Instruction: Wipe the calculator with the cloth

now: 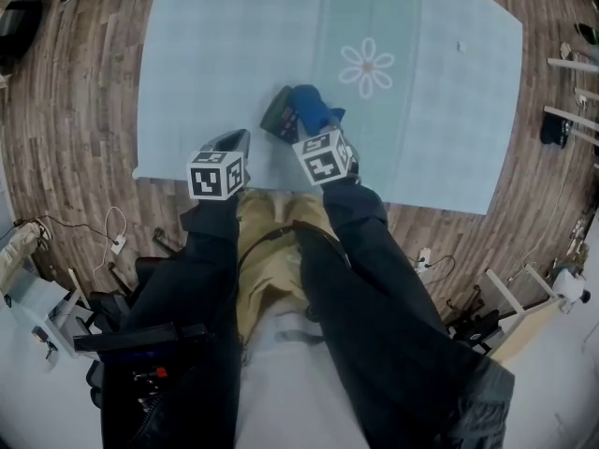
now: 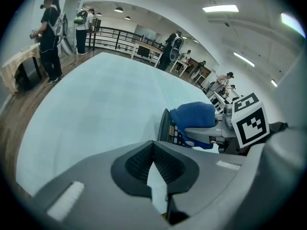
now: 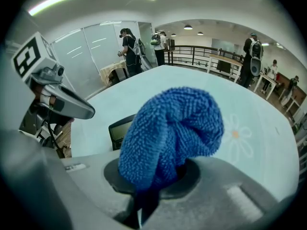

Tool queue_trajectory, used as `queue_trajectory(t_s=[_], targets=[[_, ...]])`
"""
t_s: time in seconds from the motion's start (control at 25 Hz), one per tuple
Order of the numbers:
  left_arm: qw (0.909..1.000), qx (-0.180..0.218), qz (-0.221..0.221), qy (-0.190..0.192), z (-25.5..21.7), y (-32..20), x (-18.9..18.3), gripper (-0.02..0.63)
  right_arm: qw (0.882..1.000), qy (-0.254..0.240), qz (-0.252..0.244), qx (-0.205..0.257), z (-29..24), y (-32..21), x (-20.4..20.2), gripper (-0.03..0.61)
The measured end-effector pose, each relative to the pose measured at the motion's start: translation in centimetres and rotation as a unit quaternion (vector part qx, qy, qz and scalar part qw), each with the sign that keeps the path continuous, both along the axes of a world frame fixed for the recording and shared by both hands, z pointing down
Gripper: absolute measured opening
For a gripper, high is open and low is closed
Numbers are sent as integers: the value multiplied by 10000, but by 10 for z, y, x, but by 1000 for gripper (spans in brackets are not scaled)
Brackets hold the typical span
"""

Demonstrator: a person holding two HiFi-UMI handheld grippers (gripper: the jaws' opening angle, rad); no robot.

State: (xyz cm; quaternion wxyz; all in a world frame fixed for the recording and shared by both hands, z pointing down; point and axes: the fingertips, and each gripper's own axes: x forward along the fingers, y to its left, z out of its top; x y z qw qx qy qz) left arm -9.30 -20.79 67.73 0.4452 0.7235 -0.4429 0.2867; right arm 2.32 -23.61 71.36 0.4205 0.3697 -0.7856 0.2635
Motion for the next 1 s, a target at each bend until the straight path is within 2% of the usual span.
queue_trajectory(t_s=[0.6, 0.88, 1.0], targets=[[9998, 128, -128, 3, -7, 16, -14, 0, 9966, -519, -612, -180, -3, 61, -49, 58], [9996, 231, -167, -17, -16, 25, -19, 0, 9943, -696, -792, -177, -15, 84, -60, 58], [9995, 267, -184, -3, -16, 27, -20, 0, 9940, -838, -700, -97, -26, 87, -55, 58]])
